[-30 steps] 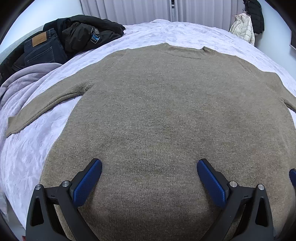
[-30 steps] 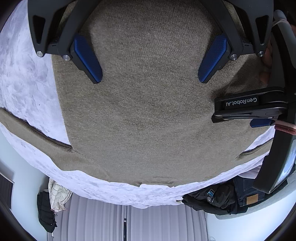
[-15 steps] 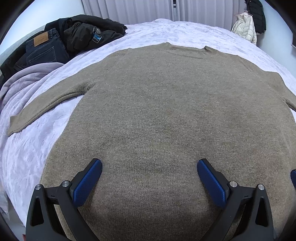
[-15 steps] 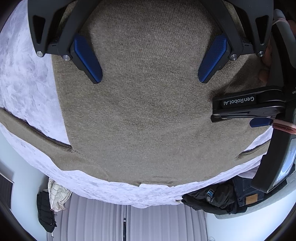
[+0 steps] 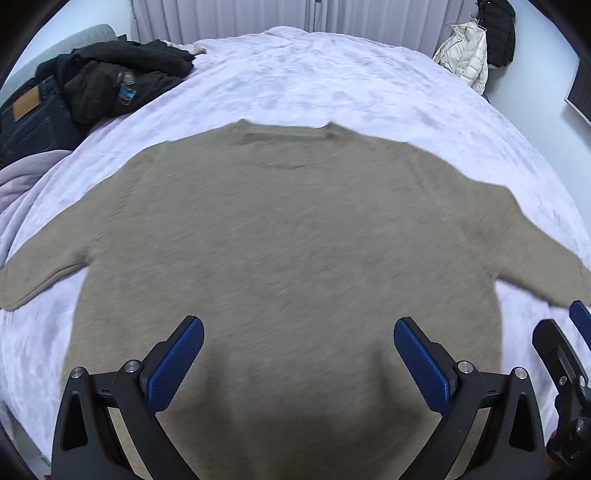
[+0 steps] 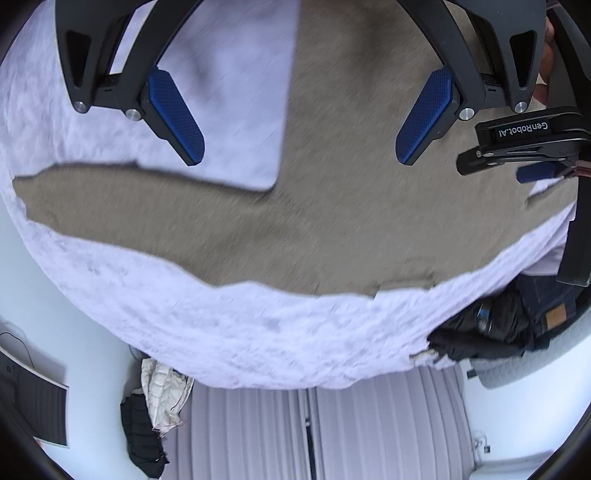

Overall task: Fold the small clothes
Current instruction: 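Grasp the khaki sweater's sleeve cuff with the right tool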

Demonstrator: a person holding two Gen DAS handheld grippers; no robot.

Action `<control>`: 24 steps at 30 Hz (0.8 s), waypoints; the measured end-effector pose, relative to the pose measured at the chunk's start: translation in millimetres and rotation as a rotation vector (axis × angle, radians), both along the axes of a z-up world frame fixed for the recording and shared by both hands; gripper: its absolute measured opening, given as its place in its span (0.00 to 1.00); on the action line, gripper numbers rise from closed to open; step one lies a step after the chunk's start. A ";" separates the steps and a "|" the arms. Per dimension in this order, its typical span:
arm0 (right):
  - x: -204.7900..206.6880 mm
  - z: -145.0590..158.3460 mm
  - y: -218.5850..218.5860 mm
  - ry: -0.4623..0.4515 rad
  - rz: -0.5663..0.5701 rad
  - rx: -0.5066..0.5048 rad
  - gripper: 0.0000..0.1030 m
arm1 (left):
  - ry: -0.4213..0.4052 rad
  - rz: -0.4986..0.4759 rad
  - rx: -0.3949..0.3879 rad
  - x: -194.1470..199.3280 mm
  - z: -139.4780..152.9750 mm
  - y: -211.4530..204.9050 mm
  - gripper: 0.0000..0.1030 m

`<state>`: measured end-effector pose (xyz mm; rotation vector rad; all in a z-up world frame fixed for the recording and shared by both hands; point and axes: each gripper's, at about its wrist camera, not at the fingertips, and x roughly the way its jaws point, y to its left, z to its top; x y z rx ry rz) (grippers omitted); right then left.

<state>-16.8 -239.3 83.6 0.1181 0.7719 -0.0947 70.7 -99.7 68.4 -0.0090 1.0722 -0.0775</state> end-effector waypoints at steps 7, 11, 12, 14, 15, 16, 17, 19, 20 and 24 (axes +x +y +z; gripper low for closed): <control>89.7 5.1 -19.0 0.006 0.050 -0.003 1.00 | 0.027 0.060 0.044 9.4 -10.9 -21.3 1.00; 138.5 -37.9 -33.8 0.143 0.130 0.065 1.00 | 0.025 0.052 0.088 17.8 -12.0 -29.1 1.00; 144.9 -49.4 -44.4 0.181 0.117 0.056 1.00 | 0.025 0.047 0.088 21.7 -11.3 -32.8 1.00; 148.0 -67.3 -83.3 0.232 0.002 -0.024 1.00 | 0.028 0.038 0.072 28.3 -10.9 -41.1 1.00; 145.2 -70.8 -105.9 0.237 -0.048 -0.030 1.00 | 0.032 0.027 0.061 32.9 -11.2 -47.7 1.00; 139.9 -72.4 -130.9 0.238 -0.078 0.005 0.99 | 0.040 0.005 0.051 38.5 -12.7 -57.1 1.00; 131.9 -71.5 -158.0 0.236 -0.095 0.078 0.99 | 0.048 -0.014 0.049 43.4 -14.6 -64.8 1.00; 112.5 -63.1 -200.0 0.236 -0.143 0.113 0.99 | 0.058 -0.056 0.073 51.8 -18.8 -89.4 1.00; 97.7 -56.7 -219.2 0.232 -0.206 0.039 0.99 | 0.054 -0.072 0.086 55.1 -19.8 -100.7 1.00; 40.8 -47.9 -278.3 0.247 -0.351 -0.107 0.99 | 0.040 -0.142 0.086 64.1 -20.7 -140.8 1.00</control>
